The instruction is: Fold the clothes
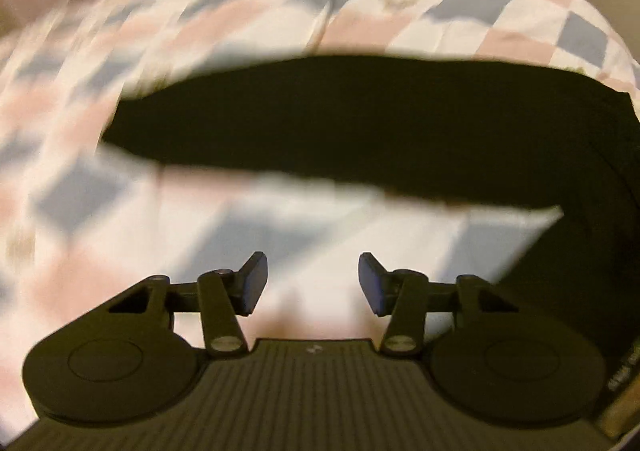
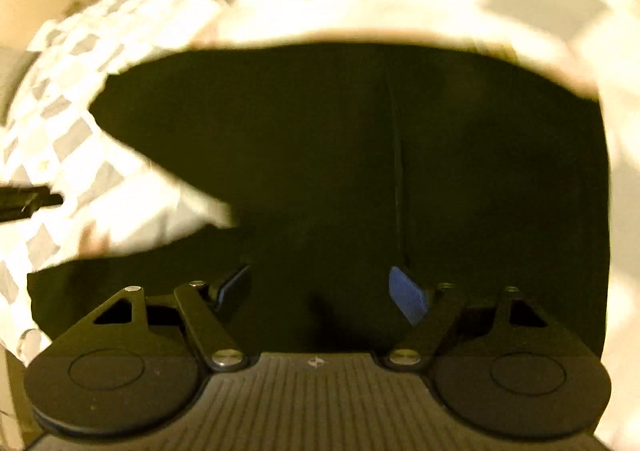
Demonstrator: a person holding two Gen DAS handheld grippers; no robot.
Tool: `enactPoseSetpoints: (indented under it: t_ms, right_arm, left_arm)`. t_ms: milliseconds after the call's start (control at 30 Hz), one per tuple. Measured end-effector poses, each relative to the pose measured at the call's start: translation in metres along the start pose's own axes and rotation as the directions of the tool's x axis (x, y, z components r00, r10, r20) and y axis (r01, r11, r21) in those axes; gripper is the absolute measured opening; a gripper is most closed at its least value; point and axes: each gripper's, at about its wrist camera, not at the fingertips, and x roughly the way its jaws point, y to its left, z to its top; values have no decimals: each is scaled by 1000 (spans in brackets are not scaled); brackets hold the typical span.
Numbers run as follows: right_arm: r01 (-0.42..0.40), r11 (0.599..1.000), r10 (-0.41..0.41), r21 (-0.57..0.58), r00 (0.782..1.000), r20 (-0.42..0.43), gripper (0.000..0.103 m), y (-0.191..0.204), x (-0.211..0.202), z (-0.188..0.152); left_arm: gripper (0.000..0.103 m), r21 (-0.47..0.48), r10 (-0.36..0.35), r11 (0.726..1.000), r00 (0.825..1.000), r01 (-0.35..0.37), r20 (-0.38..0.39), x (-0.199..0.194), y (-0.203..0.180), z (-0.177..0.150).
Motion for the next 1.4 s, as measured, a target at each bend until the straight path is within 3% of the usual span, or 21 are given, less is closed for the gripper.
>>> enactPoseSetpoints:
  t_ms: [167, 367, 533, 767, 833, 900, 933, 967, 1000, 1067, 1100, 1200, 1300, 1400]
  right_arm:
    - [21, 987, -14, -159, 999, 45, 78, -13, 38, 90]
    - [41, 952, -24, -304, 998, 59, 74, -20, 81, 158]
    - [22, 920, -2, -392, 999, 50, 74, -22, 107, 184]
    - [-11, 889, -35, -457, 995, -91, 78, -31, 156, 195]
    - [-20, 886, -54, -464, 988, -147, 78, -34, 170, 194]
    - [-8, 870, -81, -494, 984, -158, 61, -31, 175, 190]
    - [-3, 864, -91, -504, 983, -162, 35, -28, 176, 188]
    - [-5, 864, -91, -504, 982, -166, 19, -27, 174, 186]
    - [9, 860, -105, -511, 981, -161, 2, -24, 172, 184]
    - [75, 840, -149, -537, 984, -96, 2, -17, 159, 178]
    - [109, 831, -164, -546, 985, -52, 2, -12, 150, 173]
    - [253, 788, -218, -562, 967, 131, 2, 12, 113, 145]
    - [410, 705, -266, -579, 909, 320, 2, 47, 72, 100]
    - [528, 629, -289, -570, 840, 459, 2, 88, 32, 33]
  left_arm:
    - [50, 271, -60, 962, 997, 45, 47, 62, 25, 81]
    - [46, 447, -65, 893, 998, 50, 18, 130, 59, 127]
    - [46, 561, -68, 825, 997, 67, -19, 183, 85, 158]
    - [51, 614, -86, 776, 988, 147, -128, 236, 100, 162]
    - [42, 619, -94, 768, 985, 164, -145, 241, 98, 160]
    - [23, 643, -99, 745, 982, 180, -160, 241, 92, 157]
    - [11, 668, -85, 725, 985, 167, -153, 239, 87, 152]
    - [3, 706, -53, 697, 991, 127, -125, 236, 81, 145]
    - [1, 741, -23, 666, 995, 86, -96, 233, 75, 137]
    - [1, 789, 30, 614, 999, 5, -30, 226, 64, 123]
    - [1, 776, 45, 629, 999, -38, 12, 218, 64, 118]
    - [1, 677, 82, 718, 985, -164, 152, 181, 70, 100]
    - [2, 501, 113, 832, 957, -238, 266, 123, 81, 68]
    - [2, 351, 151, 896, 930, -272, 335, 58, 78, 7]
